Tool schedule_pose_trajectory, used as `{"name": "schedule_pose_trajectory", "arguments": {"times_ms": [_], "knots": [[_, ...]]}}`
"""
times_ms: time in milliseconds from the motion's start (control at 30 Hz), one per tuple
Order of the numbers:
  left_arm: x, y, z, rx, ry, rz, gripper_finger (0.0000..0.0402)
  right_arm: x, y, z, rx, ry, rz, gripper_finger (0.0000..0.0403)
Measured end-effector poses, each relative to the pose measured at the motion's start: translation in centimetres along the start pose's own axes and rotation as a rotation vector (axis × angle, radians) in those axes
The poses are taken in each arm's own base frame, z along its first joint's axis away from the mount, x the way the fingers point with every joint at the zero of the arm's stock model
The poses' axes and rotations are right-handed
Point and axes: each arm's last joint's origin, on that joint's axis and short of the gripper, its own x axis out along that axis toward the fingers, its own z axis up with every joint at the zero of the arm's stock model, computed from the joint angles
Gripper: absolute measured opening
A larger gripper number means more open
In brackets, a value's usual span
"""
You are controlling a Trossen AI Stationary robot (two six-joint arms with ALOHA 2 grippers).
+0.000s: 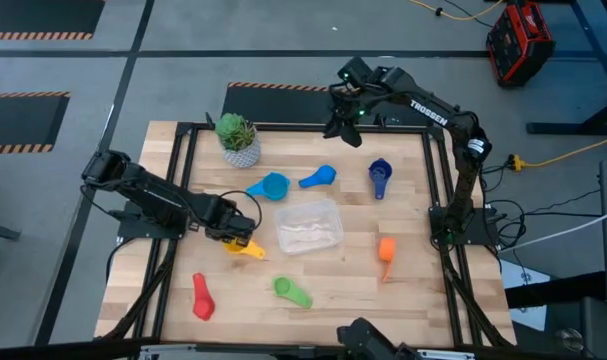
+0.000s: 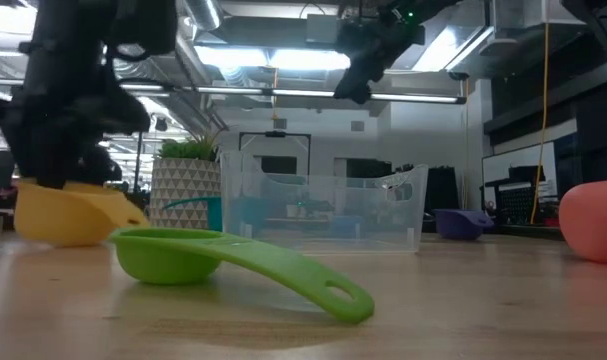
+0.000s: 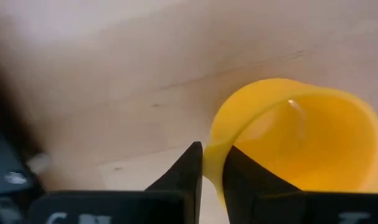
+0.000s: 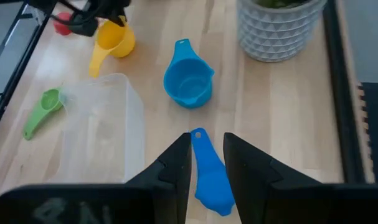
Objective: Nest measuring cups in basket
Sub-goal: Stack the yellow measuring cup on top of the light blue measuring cup
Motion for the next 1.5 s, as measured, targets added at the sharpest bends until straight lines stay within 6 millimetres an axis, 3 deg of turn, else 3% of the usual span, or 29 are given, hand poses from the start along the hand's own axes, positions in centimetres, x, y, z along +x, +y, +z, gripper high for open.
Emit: {"name": "schedule_pose_trajectory", "arguments": {"times_ms": [267, 500, 733, 900, 1100, 1500], "knots": [[-4.3, -2.2, 2.8, 0.435, -0.132, -0.093, 0.0032, -1.8, -0.8, -0.7, 0.032, -0.014, -0.038, 0.0098], [-9.2, -3.3, 7.7, 0.861, -0.407, -0.081, 0.0029, -2.4, -1.4, -1.2, 0.047, -0.01, -0.051, 0.0098], [-12.8, -3.0, 12.7, 1.137, -0.663, 0.023, 0.003, -2.4, -1.3, -1.4, 0.061, 0.007, -0.04, 0.0098], [-13.9, -2.4, 15.4, 1.296, -0.776, 0.116, 0.0034, -2.4, -1.3, -1.4, 0.094, 0.008, -0.039, 0.0098], [-13.9, -1.0, 17.8, 1.524, -0.774, 0.238, 0.0032, -2.4, -1.3, -1.4, 0.115, 0.007, -0.039, 0.0098], [-13.7, 0.2, 19.1, 1.997, -0.845, -0.057, 0.0033, -2.4, -1.3, -1.4, 0.114, 0.007, -0.039, 0.0098]]}}
